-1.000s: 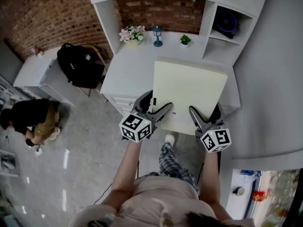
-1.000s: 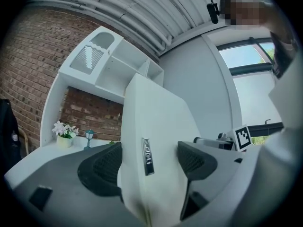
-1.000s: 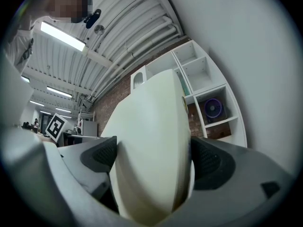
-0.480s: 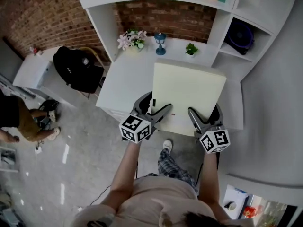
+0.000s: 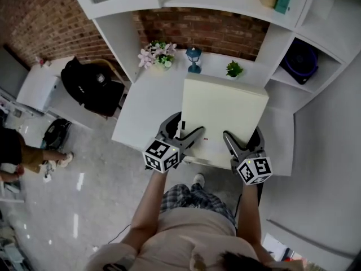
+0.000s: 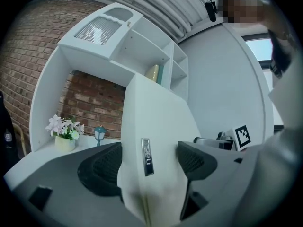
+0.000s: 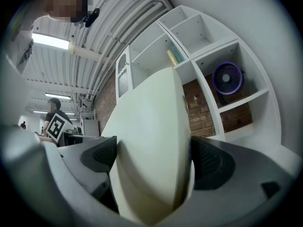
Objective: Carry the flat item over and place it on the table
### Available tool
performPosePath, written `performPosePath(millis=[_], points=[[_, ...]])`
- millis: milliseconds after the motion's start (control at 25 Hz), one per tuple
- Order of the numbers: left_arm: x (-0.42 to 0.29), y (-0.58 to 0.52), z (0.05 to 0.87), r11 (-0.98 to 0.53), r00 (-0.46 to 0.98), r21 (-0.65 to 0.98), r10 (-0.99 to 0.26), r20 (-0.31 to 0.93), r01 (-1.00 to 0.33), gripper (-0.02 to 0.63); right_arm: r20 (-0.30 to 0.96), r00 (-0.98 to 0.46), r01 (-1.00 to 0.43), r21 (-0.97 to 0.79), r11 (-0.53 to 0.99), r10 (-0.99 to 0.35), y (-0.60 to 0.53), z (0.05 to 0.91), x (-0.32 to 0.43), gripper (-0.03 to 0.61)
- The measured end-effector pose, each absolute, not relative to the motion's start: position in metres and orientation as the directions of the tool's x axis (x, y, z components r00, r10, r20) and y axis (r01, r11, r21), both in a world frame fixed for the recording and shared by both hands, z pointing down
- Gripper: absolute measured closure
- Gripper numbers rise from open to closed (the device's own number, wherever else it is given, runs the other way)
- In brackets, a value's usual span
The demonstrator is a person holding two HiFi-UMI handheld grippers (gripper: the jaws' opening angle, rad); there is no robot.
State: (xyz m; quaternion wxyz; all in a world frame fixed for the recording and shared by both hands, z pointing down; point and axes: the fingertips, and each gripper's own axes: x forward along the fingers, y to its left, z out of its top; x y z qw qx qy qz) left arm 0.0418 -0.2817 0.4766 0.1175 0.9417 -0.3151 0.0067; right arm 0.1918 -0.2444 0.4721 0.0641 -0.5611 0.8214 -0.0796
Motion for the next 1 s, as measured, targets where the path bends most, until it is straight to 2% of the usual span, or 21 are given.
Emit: performPosePath(millis=[480, 1000], points=[[0.033, -0.334, 0.505, -0.752, 0.793, 0.254, -0.589, 0.157, -0.608, 0.258, 0.067, -0.367, -0.906, -0.249, 0.341, -0.928, -0.299, 0.501, 0.183, 0.086], [0.029, -0.357, 0.559, -0.713, 0.791, 0.344, -0.558, 0.25, -0.611, 0.258, 0.229, -0.368, -0.908, -0.295, 0.296, -0.901, -0.323, 0.551, 0.178, 0.086]])
